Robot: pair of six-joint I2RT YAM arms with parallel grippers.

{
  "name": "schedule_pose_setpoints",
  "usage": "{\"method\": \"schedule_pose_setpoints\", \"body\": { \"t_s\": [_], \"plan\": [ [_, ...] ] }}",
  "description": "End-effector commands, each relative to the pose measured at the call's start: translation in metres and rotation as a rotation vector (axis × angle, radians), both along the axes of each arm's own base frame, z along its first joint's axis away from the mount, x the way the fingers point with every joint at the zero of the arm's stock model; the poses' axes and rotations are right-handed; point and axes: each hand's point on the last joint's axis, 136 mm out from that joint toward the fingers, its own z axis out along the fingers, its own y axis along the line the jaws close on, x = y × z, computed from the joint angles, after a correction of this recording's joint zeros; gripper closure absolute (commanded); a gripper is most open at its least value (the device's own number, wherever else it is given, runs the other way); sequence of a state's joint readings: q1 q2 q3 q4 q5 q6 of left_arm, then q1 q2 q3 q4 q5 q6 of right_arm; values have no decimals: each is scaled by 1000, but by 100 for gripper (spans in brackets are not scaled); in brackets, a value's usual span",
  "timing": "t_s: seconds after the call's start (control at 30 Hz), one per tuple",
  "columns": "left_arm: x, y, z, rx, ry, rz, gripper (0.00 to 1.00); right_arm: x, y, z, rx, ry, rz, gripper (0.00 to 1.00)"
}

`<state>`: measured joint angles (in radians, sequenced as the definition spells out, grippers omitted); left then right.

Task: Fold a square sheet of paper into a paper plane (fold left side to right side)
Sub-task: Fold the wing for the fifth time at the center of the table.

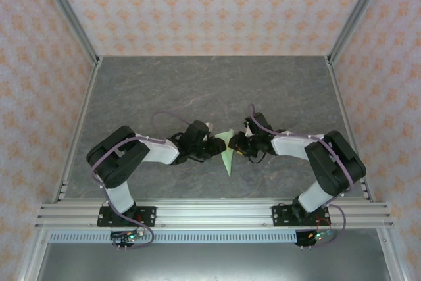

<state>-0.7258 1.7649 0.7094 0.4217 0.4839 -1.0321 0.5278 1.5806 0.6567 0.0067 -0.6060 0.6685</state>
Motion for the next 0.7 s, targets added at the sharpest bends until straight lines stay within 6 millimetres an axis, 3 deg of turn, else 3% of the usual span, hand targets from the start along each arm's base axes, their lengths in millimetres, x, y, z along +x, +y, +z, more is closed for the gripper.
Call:
{"method": "schedule_pose_setpoints", "body": {
  "t_s": [0.0, 0.37, 0.67],
  "plan": [
    [11, -11, 10, -40, -20, 3, 70, -6, 2, -15, -33, 29, 28, 67],
    [15, -13, 6, -41, -11, 14, 78, -7, 3, -15, -33, 31, 30, 67],
    [23, -3, 6, -42, -21, 49, 100, -6, 3, -10, -27, 18, 32, 66]
  ]
}}
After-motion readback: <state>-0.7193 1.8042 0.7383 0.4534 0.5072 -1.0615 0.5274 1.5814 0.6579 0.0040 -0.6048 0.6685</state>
